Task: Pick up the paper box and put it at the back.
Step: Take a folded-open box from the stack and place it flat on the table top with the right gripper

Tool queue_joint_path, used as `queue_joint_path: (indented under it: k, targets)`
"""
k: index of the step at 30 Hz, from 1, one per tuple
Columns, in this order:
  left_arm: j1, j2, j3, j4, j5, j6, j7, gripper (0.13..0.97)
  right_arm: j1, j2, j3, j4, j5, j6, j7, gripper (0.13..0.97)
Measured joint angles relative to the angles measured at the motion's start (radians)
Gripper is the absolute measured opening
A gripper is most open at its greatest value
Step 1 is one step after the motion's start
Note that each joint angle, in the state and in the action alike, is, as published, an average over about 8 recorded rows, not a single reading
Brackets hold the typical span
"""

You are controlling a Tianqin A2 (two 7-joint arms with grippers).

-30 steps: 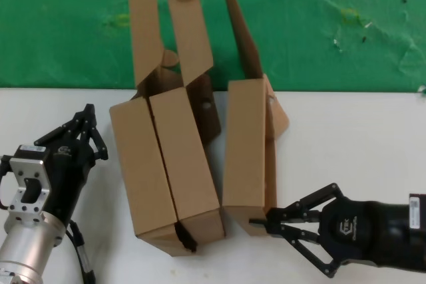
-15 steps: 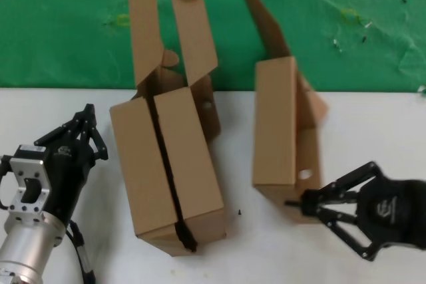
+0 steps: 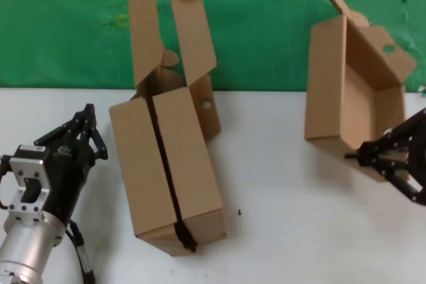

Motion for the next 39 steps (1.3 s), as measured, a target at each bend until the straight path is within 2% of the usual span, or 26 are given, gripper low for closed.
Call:
queue_joint_path:
  k: [4, 10, 15, 21, 26, 39]
  targets:
    - [0.000, 0.000, 0.000, 0.000, 0.000, 0.000, 0.000, 0.143, 0.140, -0.046, -0.083, 0.001, -0.150, -0.082, 0.113, 0.149]
    - [0.000, 0.000, 0.000, 0.000, 0.000, 0.000, 0.000, 0.143, 0.343, -0.140, -0.258, -0.001, -0.429, -0.184, 0.273, 0.149]
    - [0.000, 0.000, 0.000, 0.000, 0.000, 0.000, 0.000, 0.143, 0.452, -0.251, -0.359, -0.027, -0.656, -0.280, 0.329, 0.149]
    - [0.000, 0.000, 0.000, 0.000, 0.000, 0.000, 0.000, 0.143, 0.516, -0.408, -0.427, -0.101, -0.878, -0.373, 0.299, 0.149]
    - [0.000, 0.000, 0.000, 0.000, 0.000, 0.000, 0.000, 0.143, 0.533, -0.523, -0.474, -0.199, -1.010, -0.392, 0.242, 0.149]
    - [0.000, 0.000, 0.000, 0.000, 0.000, 0.000, 0.000, 0.143, 0.519, -0.767, -0.511, -0.597, -1.189, -0.217, 0.088, 0.148]
